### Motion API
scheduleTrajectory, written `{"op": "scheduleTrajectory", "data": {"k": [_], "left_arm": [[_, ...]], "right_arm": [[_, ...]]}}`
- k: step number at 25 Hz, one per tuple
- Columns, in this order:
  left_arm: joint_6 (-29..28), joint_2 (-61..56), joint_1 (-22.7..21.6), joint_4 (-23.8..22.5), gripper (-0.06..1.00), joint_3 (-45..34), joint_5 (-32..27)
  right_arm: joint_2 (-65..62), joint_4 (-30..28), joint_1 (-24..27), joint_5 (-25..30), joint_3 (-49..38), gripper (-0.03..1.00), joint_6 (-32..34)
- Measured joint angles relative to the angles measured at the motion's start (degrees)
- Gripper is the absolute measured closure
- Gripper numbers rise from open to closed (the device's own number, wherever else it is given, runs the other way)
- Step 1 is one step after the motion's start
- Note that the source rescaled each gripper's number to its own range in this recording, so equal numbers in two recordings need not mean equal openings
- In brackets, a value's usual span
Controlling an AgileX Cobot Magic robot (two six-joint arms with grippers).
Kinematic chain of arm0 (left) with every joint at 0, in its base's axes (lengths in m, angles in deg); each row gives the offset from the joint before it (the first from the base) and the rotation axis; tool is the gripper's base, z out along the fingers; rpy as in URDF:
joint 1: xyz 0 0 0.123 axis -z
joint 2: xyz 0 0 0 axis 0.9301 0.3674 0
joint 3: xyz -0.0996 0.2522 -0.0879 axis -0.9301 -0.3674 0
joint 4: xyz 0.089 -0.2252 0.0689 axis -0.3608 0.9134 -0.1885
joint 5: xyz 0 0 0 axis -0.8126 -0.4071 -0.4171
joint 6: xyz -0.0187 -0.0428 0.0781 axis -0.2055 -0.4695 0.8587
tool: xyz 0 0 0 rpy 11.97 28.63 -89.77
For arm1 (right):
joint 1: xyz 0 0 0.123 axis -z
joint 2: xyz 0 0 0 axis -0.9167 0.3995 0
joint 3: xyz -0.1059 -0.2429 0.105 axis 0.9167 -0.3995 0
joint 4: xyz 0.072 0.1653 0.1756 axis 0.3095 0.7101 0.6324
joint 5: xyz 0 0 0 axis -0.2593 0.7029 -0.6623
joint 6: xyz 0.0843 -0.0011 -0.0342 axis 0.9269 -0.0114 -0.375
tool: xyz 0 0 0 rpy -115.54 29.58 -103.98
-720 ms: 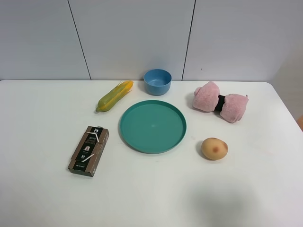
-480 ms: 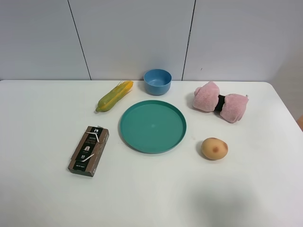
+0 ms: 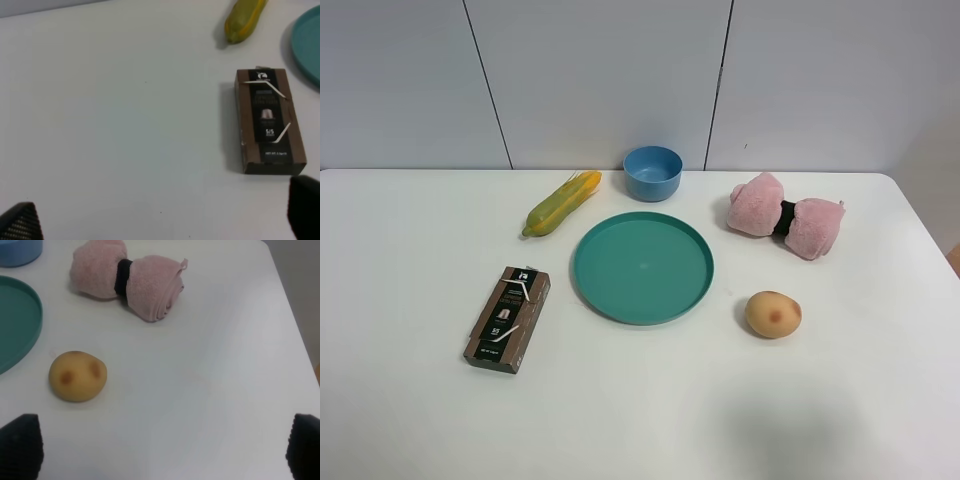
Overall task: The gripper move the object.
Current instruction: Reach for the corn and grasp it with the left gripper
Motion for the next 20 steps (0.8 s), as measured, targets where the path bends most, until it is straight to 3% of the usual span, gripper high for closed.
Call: {"op": "scheduleTrajectory", "data": {"k": [6, 15, 20], "left_arm": [[0.0, 7.55, 0.0, 0.3, -0.06, 4.46, 0.18], [5.13, 48.79, 0.14, 0.3, -0.06, 23.37, 4.7], [9.96, 70.38, 4.79, -0.31, -0.06, 38.29, 7.85]], "right_arm": [[0.0, 0.0, 0.0, 0.0, 0.0, -0.03, 0.0], [0.0, 0.0, 0.0, 0.0, 0.0, -0.03, 0.0], [0.0, 0.0, 0.0, 0.0, 0.0, -0.03, 0.0]]}}
